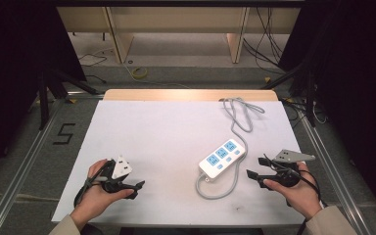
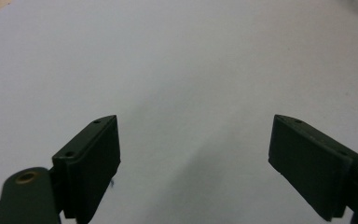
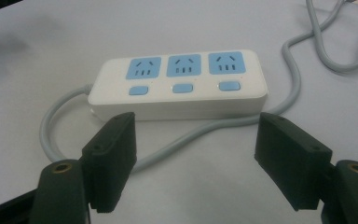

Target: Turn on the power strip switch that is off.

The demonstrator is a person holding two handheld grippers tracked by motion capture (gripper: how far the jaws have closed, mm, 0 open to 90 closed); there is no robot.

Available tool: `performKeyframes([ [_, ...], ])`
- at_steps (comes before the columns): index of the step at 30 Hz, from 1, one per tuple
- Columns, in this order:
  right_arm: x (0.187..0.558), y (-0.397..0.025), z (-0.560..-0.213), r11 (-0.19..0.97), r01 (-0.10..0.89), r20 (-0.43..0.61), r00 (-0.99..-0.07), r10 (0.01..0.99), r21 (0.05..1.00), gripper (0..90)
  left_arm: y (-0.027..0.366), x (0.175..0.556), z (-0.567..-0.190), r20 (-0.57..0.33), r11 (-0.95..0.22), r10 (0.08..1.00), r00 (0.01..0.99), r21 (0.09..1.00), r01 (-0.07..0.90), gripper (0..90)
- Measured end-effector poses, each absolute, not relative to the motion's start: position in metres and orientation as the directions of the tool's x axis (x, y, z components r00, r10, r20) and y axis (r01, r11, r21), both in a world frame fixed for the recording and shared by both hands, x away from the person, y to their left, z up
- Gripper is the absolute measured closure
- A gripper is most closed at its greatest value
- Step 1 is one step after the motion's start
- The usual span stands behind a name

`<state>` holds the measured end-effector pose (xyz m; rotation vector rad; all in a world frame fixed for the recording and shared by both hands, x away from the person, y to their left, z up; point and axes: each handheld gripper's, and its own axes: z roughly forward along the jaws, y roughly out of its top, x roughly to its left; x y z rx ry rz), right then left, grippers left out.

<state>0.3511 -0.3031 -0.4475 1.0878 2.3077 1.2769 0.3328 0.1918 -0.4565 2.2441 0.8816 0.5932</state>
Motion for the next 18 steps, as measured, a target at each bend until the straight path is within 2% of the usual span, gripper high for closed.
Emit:
performKeyframes([
  [18, 0.3464, -0.3028, -0.4495, 0.323, 0.471, 0.093, -0.668, 0.739, 0.821, 29.3, 0.191, 0.3332, -0.4563, 0.171, -0.572, 0.714, 0.679, 0.702, 0.425, 16.2],
])
